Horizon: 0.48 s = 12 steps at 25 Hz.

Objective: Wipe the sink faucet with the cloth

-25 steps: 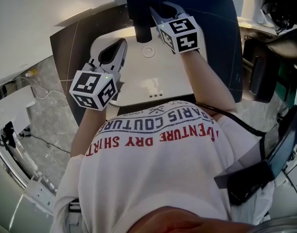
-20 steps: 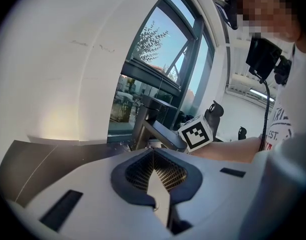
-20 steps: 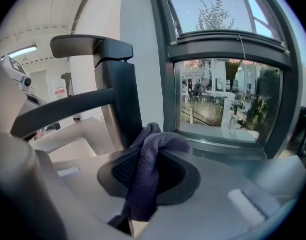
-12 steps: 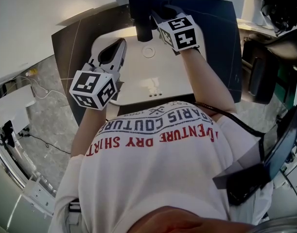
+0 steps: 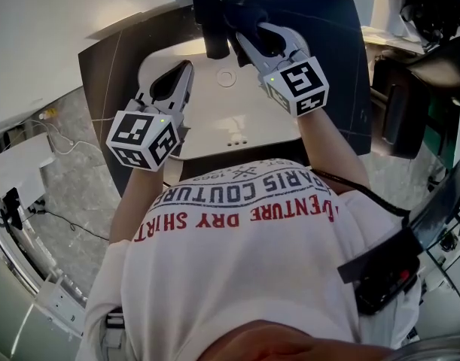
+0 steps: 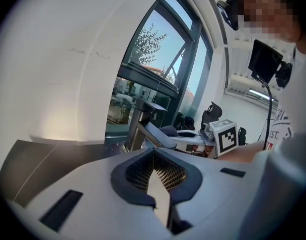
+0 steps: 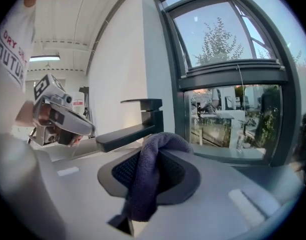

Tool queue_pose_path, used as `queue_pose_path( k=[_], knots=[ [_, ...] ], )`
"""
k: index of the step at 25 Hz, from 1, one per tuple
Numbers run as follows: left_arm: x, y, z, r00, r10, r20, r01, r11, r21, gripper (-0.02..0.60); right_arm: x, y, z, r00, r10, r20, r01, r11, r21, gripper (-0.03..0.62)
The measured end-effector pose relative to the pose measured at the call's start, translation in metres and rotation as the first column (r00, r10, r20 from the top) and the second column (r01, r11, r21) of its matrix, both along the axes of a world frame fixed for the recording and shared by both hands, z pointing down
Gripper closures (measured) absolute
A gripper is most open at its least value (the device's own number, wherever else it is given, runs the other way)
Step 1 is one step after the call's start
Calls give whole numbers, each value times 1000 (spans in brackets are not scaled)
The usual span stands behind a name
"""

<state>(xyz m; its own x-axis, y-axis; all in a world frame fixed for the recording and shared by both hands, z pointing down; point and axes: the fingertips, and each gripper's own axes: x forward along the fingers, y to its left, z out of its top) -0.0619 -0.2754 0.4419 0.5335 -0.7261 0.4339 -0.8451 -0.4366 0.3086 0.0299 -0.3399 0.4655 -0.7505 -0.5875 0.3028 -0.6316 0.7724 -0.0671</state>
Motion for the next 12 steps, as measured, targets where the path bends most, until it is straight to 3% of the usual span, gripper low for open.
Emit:
queue_pose_path(
  k=[5,12],
  knots=[
    [-2,1,0,1000,-5,3,5,1000,-4,580,-11,16,-5,996,-83,28,82,996,19,525],
    [-4,-1,5,1000,-6,4,6,1000,-17,580,-27,-7,6,995,-96,21,96,995,1,525]
  ],
)
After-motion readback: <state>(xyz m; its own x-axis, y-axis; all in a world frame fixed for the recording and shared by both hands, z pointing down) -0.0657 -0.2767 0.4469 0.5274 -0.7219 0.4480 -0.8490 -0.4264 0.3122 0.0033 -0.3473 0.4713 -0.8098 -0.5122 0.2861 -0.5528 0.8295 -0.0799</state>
